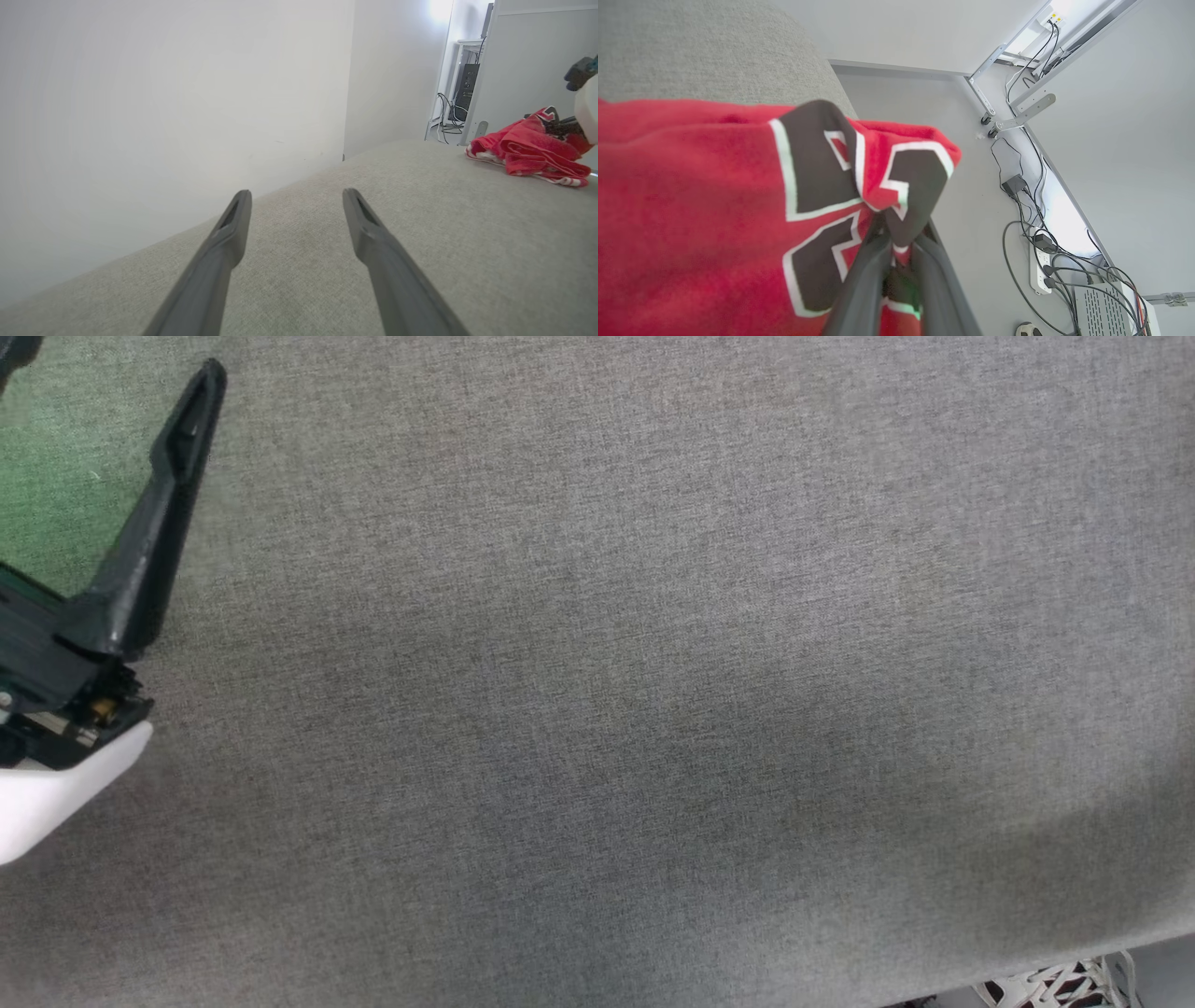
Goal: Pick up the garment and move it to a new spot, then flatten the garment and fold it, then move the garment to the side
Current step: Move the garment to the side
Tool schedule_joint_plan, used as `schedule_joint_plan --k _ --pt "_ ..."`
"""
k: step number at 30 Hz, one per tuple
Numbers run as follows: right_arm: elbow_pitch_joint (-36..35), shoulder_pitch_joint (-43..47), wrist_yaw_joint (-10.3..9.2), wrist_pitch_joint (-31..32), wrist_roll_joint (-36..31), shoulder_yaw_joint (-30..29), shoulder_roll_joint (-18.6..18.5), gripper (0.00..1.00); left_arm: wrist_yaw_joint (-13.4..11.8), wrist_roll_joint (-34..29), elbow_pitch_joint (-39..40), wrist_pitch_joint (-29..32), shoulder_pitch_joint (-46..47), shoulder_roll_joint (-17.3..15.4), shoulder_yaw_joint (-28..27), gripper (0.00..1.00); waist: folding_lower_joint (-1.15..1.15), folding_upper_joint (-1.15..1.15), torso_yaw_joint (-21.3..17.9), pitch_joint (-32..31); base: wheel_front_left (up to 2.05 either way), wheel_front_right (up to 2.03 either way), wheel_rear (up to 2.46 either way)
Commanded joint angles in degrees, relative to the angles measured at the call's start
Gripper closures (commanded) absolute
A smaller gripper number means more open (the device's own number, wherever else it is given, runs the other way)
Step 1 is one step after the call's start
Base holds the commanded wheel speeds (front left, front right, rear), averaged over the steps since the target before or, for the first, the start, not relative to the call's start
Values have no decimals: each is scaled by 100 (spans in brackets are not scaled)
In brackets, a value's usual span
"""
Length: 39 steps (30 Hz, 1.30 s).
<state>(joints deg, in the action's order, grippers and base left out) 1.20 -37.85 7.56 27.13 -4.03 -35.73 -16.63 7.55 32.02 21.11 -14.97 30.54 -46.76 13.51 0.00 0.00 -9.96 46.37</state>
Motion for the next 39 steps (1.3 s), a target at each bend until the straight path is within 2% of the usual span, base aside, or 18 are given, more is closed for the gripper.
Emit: schedule_joint_plan --k 1,7,8,9,10,11,20,24,31,39 --pt "51 -97 -15 -76 -134 -52 33 100 -14 -22 14 -29 0 -7 -58 0 0 0 6 2 0 0 0" --pt "273 -233 -15 -375 -410 -74 174 100 -14 -17 -51 -30 -144 45 -170 0 0 0 35 -85 0 0 0" --pt "308 -244 -15 -465 -429 -47 176 82 -14 -18 -77 -29 -175 74 -190 0 0 0 37 -123 0 0 0" --pt "333 -260 -15 -562 -454 -38 194 52 -14 -14 -103 -30 -209 108 -209 0 0 0 41 -168 0 0 0" --pt "365 -264 -15 -630 -485 -20 222 14 -14 -20 -139 -30 -263 135 -218 0 0 0 49 -228 0 0 0" --pt "405 -246 -15 -683 -485 24 246 0 -14 -33 -190 -30 -331 182 -233 0 0 0 58 -307 0 0 0" --pt "553 238 -15 -787 -379 763 55 0 -14 -146 -709 -30 -1487 926 -704 0 0 0 221 -1401 0 0 0" --pt "788 630 -14 -932 -260 1231 5 0 -14 -227 -963 -29 -1984 1410 -889 0 0 0 373 -2055 0 0 0" --pt "1207 1309 -15 -1537 87 2142 242 0 -14 -297 -1519 -30 -2827 2093 -1165 0 0 0 598 -2974 0 0 0" --pt "1481 1878 -14 -2360 471 2882 658 0 -14 -313 -1979 -29 -3269 2456 -1287 0 0 0 895 -3530 0 0 0"
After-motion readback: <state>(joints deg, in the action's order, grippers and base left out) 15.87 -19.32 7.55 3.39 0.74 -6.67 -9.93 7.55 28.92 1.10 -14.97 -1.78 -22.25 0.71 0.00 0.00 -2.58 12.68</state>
